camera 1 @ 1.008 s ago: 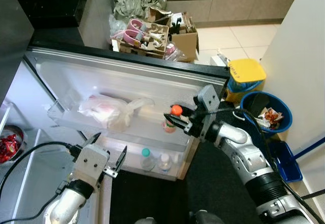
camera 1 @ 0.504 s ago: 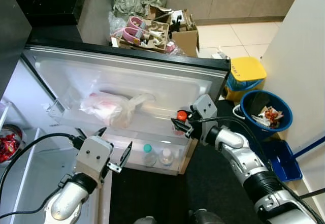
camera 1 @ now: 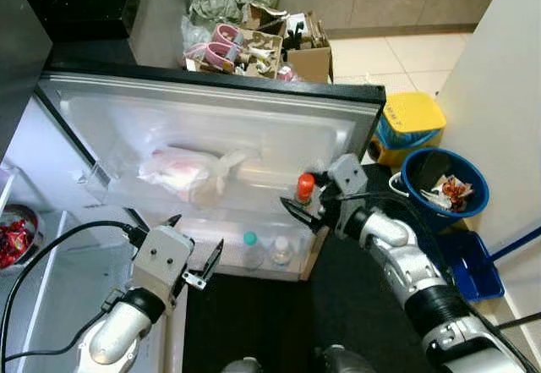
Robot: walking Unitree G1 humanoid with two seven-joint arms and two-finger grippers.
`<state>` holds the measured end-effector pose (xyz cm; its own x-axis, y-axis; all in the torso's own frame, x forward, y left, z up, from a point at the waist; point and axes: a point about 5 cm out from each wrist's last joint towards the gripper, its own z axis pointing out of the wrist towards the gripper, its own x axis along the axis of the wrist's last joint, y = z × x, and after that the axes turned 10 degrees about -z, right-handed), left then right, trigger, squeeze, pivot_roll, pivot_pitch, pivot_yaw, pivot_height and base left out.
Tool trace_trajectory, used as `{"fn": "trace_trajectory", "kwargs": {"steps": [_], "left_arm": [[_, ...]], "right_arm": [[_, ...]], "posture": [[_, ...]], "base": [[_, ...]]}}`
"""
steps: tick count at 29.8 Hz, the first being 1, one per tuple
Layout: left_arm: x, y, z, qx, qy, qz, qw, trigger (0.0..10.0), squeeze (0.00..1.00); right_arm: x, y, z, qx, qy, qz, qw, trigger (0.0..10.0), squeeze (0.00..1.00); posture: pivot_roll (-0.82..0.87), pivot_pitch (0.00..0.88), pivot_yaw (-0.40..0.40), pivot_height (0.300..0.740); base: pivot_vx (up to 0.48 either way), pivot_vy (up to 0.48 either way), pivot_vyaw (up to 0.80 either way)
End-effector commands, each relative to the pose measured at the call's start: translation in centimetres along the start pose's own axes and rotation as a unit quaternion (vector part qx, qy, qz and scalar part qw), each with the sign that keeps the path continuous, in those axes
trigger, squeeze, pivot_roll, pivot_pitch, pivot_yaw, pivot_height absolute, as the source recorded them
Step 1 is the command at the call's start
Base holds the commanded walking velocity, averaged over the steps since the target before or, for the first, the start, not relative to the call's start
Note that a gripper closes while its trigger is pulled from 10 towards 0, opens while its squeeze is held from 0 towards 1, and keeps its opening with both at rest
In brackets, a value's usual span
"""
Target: Restocking fridge
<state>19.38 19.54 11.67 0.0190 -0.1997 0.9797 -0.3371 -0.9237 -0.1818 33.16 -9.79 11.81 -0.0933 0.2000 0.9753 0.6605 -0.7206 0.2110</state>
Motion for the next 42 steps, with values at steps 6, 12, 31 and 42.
{"fn": "trace_trajectory", "kwargs": {"steps": [6,12,31,42], "left_arm": [[-0.4,0.4,-0.2,-0.006,-0.012,-0.002,1.0,10.0,0.0],[-0.5,0.6,0.2,-0.008,-0.013,-0.002,1.0,10.0,0.0],[-2.9,0.0,-0.4,0.008,-0.048,0.013,0.999,10.0,0.0],[-9.9,-0.4,-2.2,0.062,-0.177,-0.013,0.982,10.0,0.0]], "right_arm": [[3.7,0.8,-1.7,-0.043,0.088,-0.026,0.995,10.0,0.0],[6.3,1.6,-3.2,-0.058,0.12,-0.07,0.989,10.0,0.0],[7.4,-5.4,-8.3,0.023,0.108,-0.085,0.99,10.0,0.0],[-3.2,-7.0,-11.7,0.023,-0.095,-0.022,0.995,10.0,0.0]], "posture": [[-0.01,0.142,-0.048,0.74],[-0.02,0.137,-0.047,0.74],[-0.02,0.124,-0.06,0.74],[-0.03,0.113,-0.06,0.74]], "base": [[0.0,0.0,0.0],[0.0,0.0,0.0],[0.0,0.0,0.0],[0.0,0.0,0.0]]}}
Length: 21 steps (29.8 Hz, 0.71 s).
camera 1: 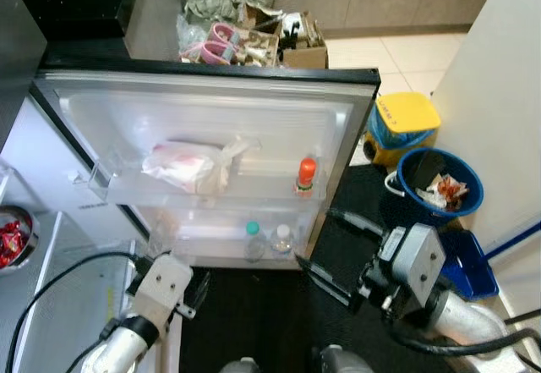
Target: Restocking fridge
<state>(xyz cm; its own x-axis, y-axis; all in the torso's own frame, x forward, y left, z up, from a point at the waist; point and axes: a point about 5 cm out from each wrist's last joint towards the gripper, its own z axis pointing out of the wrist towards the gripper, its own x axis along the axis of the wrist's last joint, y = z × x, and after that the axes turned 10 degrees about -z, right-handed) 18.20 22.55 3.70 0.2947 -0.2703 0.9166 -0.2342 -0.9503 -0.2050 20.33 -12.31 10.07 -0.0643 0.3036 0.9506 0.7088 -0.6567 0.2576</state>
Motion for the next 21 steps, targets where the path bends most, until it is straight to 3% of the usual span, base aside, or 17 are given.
{"fn": "trace_trajectory", "kwargs": {"steps": [1,6,8,11,13,14,16,17,19,21], "left_arm": [[-2.5,0.7,-0.1,0.015,-0.049,-0.022,0.998,10.0,0.0],[-5.2,1.8,0.7,0.043,-0.108,-0.072,0.991,10.0,0.0],[-5.9,2.2,1.0,0.048,-0.125,-0.083,0.987,10.0,0.0],[-6.1,2.3,1.1,0.05,-0.13,-0.084,0.987,10.0,0.0],[-7.5,3.2,1.5,0.048,-0.16,-0.088,0.982,10.0,0.0],[-7.5,3.2,1.5,0.048,-0.16,-0.088,0.982,10.0,0.0],[-8.6,3.8,1.7,0.052,-0.191,-0.093,0.976,10.0,0.0],[-8.6,3.8,1.7,0.052,-0.191,-0.093,0.976,10.0,0.0],[-9.9,4.1,1.6,0.063,-0.226,-0.089,0.968,10.0,0.0],[-10.4,4.1,1.5,0.064,-0.238,-0.084,0.965,10.0,0.0]], "right_arm": [[-4.0,0.0,-0.2,-0.033,-0.076,0.034,0.996,10.0,0.0],[-9.9,0.8,0.2,-0.13,-0.176,0.098,0.971,10.0,0.0],[-11.4,0.7,0.0,-0.145,-0.206,0.111,0.961,10.0,0.0],[-11.8,0.6,-0.1,-0.147,-0.216,0.114,0.959,10.0,0.0],[-14.5,0.0,-1.3,-0.173,-0.279,0.137,0.935,10.0,0.0],[-14.5,0.0,-1.3,-0.173,-0.279,0.137,0.935,10.0,0.0],[-16.9,-1.2,-2.8,-0.19,-0.344,0.158,0.906,10.0,0.0],[-16.9,-1.2,-2.8,-0.19,-0.344,0.158,0.906,10.0,0.0],[-19.0,-3.2,-4.5,-0.191,-0.411,0.163,0.877,10.0,0.0],[-19.5,-3.9,-5.0,-0.185,-0.431,0.158,0.869,10.0,0.0]], "posture": [[-0.03,0.113,-0.06,0.74],[-0.02,0.113,-0.048,0.74],[-0.02,0.115,-0.038,0.74],[-0.02,0.115,-0.038,0.74],[-0.01,0.111,-0.033,0.74],[-0.01,0.111,-0.033,0.74],[-0.02,0.106,-0.032,0.74],[-0.02,0.106,-0.032,0.74],[-0.02,0.099,-0.03,0.74],[-0.02,0.097,-0.03,0.74]], "base": [[0.0,0.0,0.0],[0.0,0.0,0.0],[0.0,0.0,0.0],[0.0,0.0,0.0],[0.0,0.0,0.0],[0.0,0.0,0.0],[0.0,0.0,0.0],[0.0,0.0,0.0],[0.0,0.0,0.0],[0.0,0.0,0.0]]}}
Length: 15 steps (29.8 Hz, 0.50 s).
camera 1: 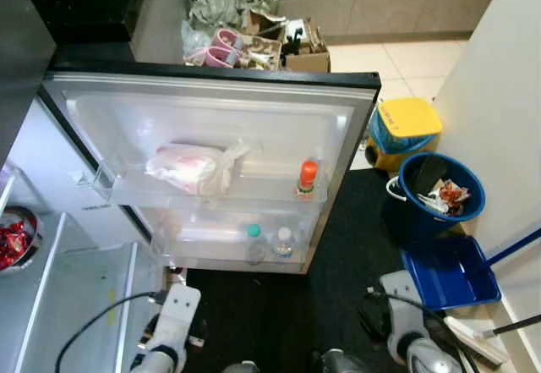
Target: Restocking fridge
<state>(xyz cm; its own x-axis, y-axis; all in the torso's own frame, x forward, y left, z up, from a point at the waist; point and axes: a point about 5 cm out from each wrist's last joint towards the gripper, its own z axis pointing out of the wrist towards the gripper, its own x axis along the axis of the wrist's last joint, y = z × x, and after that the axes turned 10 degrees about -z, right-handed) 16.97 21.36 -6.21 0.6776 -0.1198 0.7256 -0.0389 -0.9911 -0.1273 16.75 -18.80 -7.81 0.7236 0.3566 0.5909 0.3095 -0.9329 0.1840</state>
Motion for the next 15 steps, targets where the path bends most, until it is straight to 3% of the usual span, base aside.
{"fn": "trace_trajectory", "kwargs": {"steps": [1,3,15], "left_arm": [[-2.2,0.2,-0.3,0.006,-0.041,0.011,0.999,10.0,0.0],[-2.8,-0.1,-0.4,0.01,-0.057,0.022,0.998,10.0,0.0],[-3.6,-0.7,-0.2,0.024,-0.078,0.028,0.996,10.0,0.0]], "right_arm": [[-2.3,-0.8,-0.3,0.001,-0.041,-0.021,0.999,10.0,0.0],[-2.8,-1.3,-0.4,0.015,-0.046,-0.046,0.998,10.0,0.0],[-3.2,-0.6,-0.3,-0.008,-0.054,-0.028,0.998,10.0,0.0]], "posture": [[-0.02,0.096,-0.03,0.74],[-0.02,0.093,-0.031,0.74],[-0.03,0.086,-0.03,0.74]], "base": [[0.0,0.0,0.0],[0.0,0.0,0.0],[0.0,0.0,0.0]]}}
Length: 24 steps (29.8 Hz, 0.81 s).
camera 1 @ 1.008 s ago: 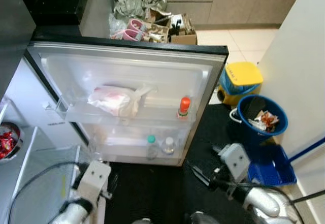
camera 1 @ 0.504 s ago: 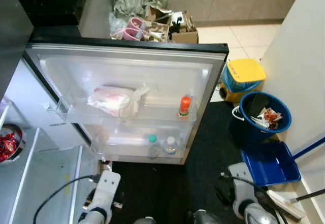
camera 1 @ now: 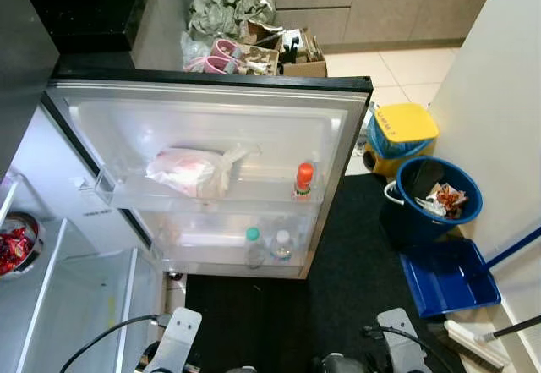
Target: Restocking fridge
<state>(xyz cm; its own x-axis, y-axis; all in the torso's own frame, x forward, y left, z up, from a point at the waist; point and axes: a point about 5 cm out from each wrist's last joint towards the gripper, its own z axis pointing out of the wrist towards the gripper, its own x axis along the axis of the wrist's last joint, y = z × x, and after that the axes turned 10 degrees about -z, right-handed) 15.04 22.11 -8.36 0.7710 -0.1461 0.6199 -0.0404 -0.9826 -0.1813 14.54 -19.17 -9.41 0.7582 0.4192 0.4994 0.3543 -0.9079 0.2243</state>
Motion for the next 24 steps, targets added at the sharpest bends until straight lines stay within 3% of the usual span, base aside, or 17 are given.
{"fn": "trace_trajectory", "kwargs": {"steps": [1,14,24], "left_arm": [[-0.7,-0.3,-0.1,0.006,-0.01,0.009,1.0,10.0,0.0],[-1.4,0.4,-0.1,0.004,-0.021,0.002,1.0,10.0,0.0],[-1.9,0.4,-0.2,0.004,-0.036,0.023,0.999,10.0,0.0]], "right_arm": [[-0.6,0.1,-0.1,-0.008,-0.007,0.002,1.0,10.0,0.0],[-0.1,-0.2,0.1,0.0,0.015,0.02,1.0,10.0,0.0],[-0.2,-0.2,0.1,0.002,0.013,0.022,1.0,10.0,0.0]], "posture": [[-0.03,0.086,-0.03,0.74],[-0.03,0.088,-0.033,0.74],[-0.03,0.087,-0.032,0.74]], "base": [[0.0,0.0,0.0],[0.0,0.0,0.0],[0.0,0.0,0.0]]}}
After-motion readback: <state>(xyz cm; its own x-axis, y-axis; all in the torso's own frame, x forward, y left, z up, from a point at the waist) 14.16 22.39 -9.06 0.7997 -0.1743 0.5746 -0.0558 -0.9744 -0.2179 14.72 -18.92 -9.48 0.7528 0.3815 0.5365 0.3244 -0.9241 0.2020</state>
